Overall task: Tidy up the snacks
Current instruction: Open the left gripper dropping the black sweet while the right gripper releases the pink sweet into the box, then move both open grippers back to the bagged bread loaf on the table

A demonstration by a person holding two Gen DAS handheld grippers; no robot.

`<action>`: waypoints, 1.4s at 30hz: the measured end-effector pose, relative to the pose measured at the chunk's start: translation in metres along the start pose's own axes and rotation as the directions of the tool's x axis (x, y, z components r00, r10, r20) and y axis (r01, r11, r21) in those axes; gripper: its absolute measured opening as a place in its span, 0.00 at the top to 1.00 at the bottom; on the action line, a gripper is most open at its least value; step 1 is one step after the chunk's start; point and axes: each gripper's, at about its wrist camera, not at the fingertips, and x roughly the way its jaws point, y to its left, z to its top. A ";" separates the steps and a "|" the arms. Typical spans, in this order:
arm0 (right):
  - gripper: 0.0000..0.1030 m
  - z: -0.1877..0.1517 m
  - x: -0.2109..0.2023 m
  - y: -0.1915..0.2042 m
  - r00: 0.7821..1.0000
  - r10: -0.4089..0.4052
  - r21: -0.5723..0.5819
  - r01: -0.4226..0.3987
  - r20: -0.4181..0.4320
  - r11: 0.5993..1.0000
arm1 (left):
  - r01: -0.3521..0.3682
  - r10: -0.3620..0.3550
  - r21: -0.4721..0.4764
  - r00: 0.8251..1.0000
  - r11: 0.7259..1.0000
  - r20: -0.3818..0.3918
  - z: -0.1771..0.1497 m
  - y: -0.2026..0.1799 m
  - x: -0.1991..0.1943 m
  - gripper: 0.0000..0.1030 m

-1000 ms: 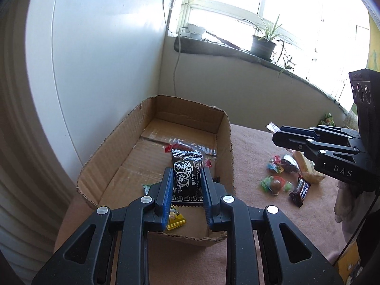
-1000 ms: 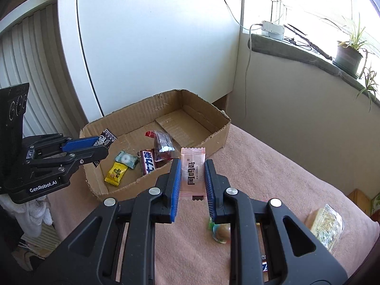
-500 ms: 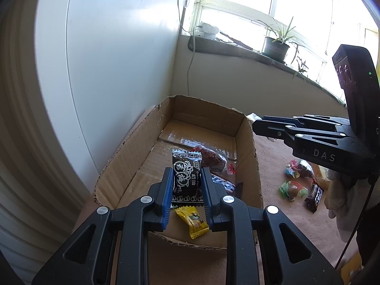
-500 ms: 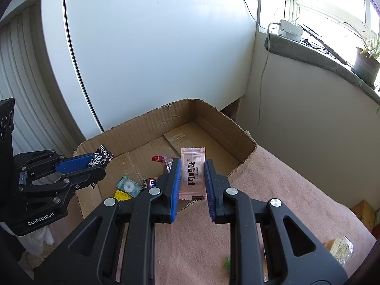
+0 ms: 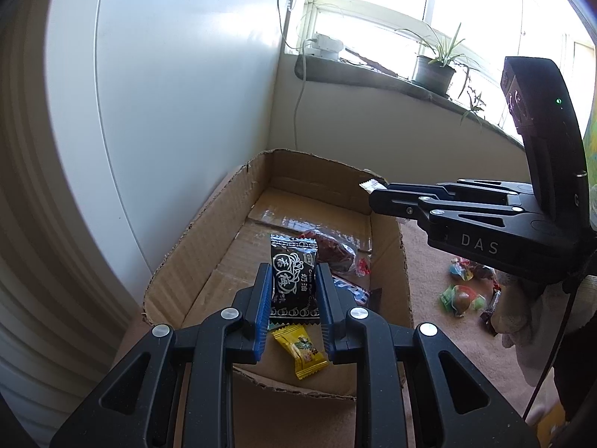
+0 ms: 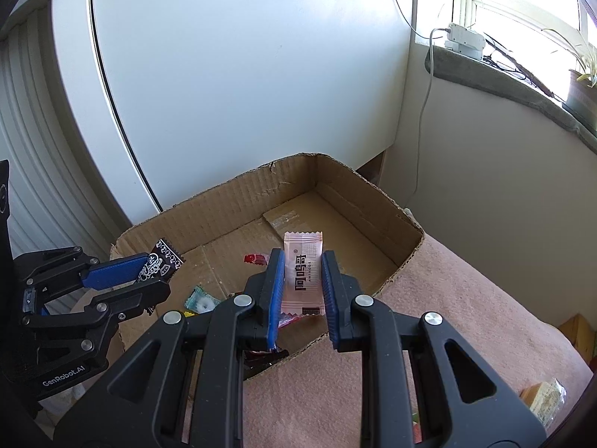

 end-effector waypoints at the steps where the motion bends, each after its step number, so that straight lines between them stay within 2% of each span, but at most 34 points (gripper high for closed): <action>1: 0.80 0.000 0.000 0.000 1.000 0.002 0.001 -0.002 -0.001 1.000 | -0.002 0.002 0.001 1.000 1.000 0.001 0.000 0.000 0.000 0.79; 11: 0.79 0.000 0.000 0.002 1.000 0.006 0.000 -0.006 -0.001 1.000 | -0.010 0.010 -0.002 1.000 1.000 0.003 0.000 0.000 -0.001 0.79; 12: 0.78 0.000 0.000 0.002 1.000 0.003 0.002 -0.003 0.000 1.000 | -0.012 0.012 -0.001 1.000 1.000 0.003 0.000 0.000 -0.001 0.75; 14: 0.64 0.000 -0.001 0.002 1.000 -0.006 0.004 0.006 0.006 1.000 | -0.011 0.011 0.001 1.000 1.000 0.006 0.000 -0.001 -0.002 0.70; 16: 0.58 0.001 -0.003 0.002 1.000 -0.005 0.010 0.005 0.015 1.000 | -0.014 0.014 0.003 1.000 1.000 0.007 -0.001 -0.001 -0.003 0.68; 18: 0.56 0.001 -0.005 0.002 1.000 -0.005 0.012 0.005 0.019 1.000 | -0.021 0.020 0.004 1.000 1.000 0.009 -0.001 -0.002 -0.003 0.57; 19: 0.52 0.001 -0.006 0.002 1.000 -0.008 0.011 0.008 0.021 1.000 | -0.021 0.021 0.003 1.000 1.000 0.012 -0.001 -0.002 -0.004 0.53; 20: 0.44 0.001 -0.007 0.003 1.000 -0.013 0.009 0.013 0.025 1.000 | -0.021 0.021 0.004 1.000 1.000 0.014 -0.001 -0.002 -0.005 0.53; 22: 0.34 0.002 -0.012 0.003 0.999 -0.022 0.007 0.022 0.039 1.000 | -0.022 0.022 0.006 1.000 1.000 0.016 -0.001 -0.003 -0.006 0.53; 26: 0.30 0.002 -0.020 0.002 0.998 -0.034 0.008 0.034 0.057 0.999 | -0.024 0.024 0.005 1.000 1.000 0.021 -0.001 -0.004 -0.009 0.51; 29: 0.18 0.001 -0.024 0.002 0.997 -0.045 0.009 0.045 0.058 0.999 | -0.026 0.026 0.008 0.999 1.000 0.028 -0.001 -0.006 -0.012 0.42; 34: 0.18 -0.005 -0.033 -0.002 0.996 -0.063 0.022 0.062 0.058 0.998 | -0.037 0.036 0.017 0.998 0.999 0.046 -0.002 -0.010 -0.017 0.32; 42: 0.17 -0.023 -0.061 -0.012 0.993 -0.098 0.049 0.094 0.073 0.994 | -0.024 0.022 0.031 0.998 0.999 0.059 -0.005 -0.021 -0.025 0.32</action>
